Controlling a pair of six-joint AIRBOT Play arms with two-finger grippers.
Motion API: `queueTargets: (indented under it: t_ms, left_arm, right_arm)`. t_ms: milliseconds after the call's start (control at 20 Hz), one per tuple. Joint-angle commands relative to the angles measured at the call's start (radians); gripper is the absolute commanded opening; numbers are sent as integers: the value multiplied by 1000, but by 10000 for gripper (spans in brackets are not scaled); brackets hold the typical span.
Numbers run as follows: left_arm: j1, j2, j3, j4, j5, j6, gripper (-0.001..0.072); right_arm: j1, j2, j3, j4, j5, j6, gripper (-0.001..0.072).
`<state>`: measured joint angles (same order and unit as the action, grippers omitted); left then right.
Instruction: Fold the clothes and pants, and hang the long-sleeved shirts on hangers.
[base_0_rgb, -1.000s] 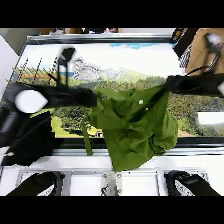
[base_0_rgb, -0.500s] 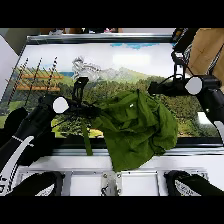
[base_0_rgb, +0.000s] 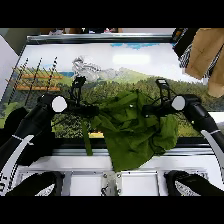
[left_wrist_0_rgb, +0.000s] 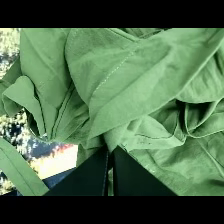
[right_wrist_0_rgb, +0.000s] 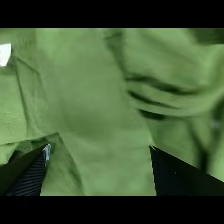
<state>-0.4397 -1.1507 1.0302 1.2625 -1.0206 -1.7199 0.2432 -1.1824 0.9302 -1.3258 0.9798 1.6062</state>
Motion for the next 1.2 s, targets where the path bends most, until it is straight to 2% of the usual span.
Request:
queueTargets:
  t_ms: [0,50,100,150,200,250,350,500,600,700,900,1050,1150]
  left_arm:
    - [2,0,0,2,3,2,14]
    - [3,0,0,2,2,2,13]
    - [3,0,0,2,2,3,14]
    - [3,0,0,3,3,3,14]
    - [7,4,5,5,4,3,14]
    - [17,13,23,5,2,3,14]
    - [50,51,108,3,-13,3,14]
    - [63,132,277,-2,-19,2,13]
    - [35,175,351,3,-27,2,13]
    - [-8,209,370,3,-52,2,13]
    - [-62,257,248,4,-90,-18,13]
    - [-61,286,123,36,-95,-56,13]
    - [-61,299,64,76,-94,-69,14]
  right_arm:
    - [61,-64,-19,5,-53,-14,668]
    - [69,-71,-18,-15,-63,-14,595]
    - [68,-70,-15,-40,-63,-13,488]
    - [65,-65,-8,-76,-51,-14,309]
    - [64,-54,12,-136,-21,-13,55]
    - [64,-38,46,-209,22,-13,12]
    - [64,15,183,-344,166,-13,11]
    - [64,73,479,-407,430,7,10]
    - [66,85,661,-410,584,83,10]
    - [66,101,762,-410,676,175,10]
    - [70,156,742,-410,795,357,10]
    - [110,195,668,-410,835,444,10]
    - [142,211,585,-410,835,455,10]
